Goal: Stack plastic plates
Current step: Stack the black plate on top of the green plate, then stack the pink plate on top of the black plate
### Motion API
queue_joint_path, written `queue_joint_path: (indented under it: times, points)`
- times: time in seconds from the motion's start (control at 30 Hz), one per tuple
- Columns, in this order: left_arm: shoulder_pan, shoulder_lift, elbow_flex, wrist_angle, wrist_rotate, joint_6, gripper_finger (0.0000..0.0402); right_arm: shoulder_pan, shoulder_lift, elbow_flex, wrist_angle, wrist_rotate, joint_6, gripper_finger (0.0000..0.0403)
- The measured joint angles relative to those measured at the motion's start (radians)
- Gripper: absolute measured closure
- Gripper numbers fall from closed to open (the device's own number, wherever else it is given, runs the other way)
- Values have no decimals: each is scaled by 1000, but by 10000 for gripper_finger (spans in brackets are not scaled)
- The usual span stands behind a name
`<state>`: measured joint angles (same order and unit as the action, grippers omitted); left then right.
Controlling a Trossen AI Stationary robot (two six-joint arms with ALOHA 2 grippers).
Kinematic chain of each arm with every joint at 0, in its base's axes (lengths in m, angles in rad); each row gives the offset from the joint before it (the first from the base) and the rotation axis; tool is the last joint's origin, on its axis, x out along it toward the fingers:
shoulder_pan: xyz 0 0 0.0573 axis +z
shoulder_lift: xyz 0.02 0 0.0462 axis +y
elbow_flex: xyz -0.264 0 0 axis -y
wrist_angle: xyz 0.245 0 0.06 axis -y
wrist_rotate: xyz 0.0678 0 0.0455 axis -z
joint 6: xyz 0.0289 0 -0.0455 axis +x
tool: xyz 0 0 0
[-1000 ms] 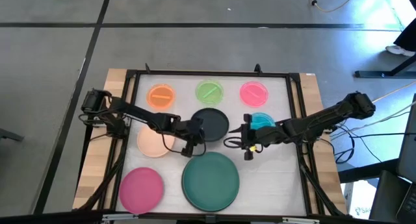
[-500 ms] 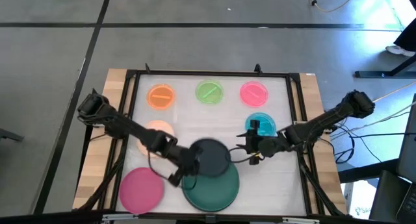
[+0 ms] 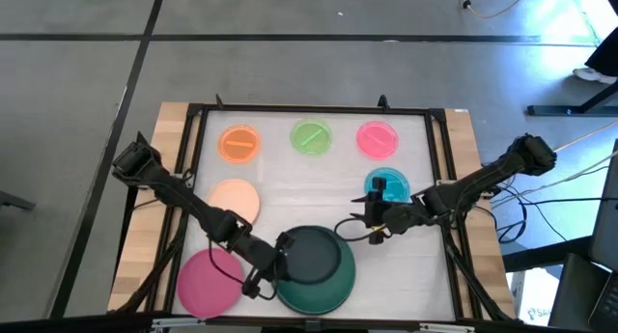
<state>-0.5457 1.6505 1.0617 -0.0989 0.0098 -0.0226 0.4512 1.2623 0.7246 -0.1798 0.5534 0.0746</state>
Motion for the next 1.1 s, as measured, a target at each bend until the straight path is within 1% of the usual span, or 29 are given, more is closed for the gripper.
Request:
queue_joint_path:
  times: [0.13,0.3,0.47,0.5,0.6,0.67,0.73,0.87,1.0,1.03,1.1]
  points:
    - [-3,0,-25,73,0,-59,382,0,8,0,5,7,0,242]
    - [-4,0,-25,66,-28,-128,356,0,12,0,1,8,-3,242]
    - [-4,0,-25,61,-13,-161,317,0,12,0,-2,15,-25,242]
    - [-4,-1,-18,38,-1,-167,311,0,12,0,-2,15,-26,242]
    - [-1,-23,27,-106,53,-217,299,0,12,0,-1,15,-27,242]
    - [2,-54,56,-247,76,-294,297,0,12,0,-1,15,-27,242]
    - [-2,-82,63,-344,73,-382,297,0,12,0,1,15,-27,242]
    - [-42,-128,62,-524,-16,-464,296,0,12,0,0,16,-27,242]
    - [-87,-157,58,-684,-182,-508,296,0,12,0,2,24,-23,242]
    - [-97,-164,54,-726,-206,-535,296,0,12,0,3,30,-21,242]
    - [-120,-181,44,-794,-218,-600,296,0,12,0,3,31,-18,242]
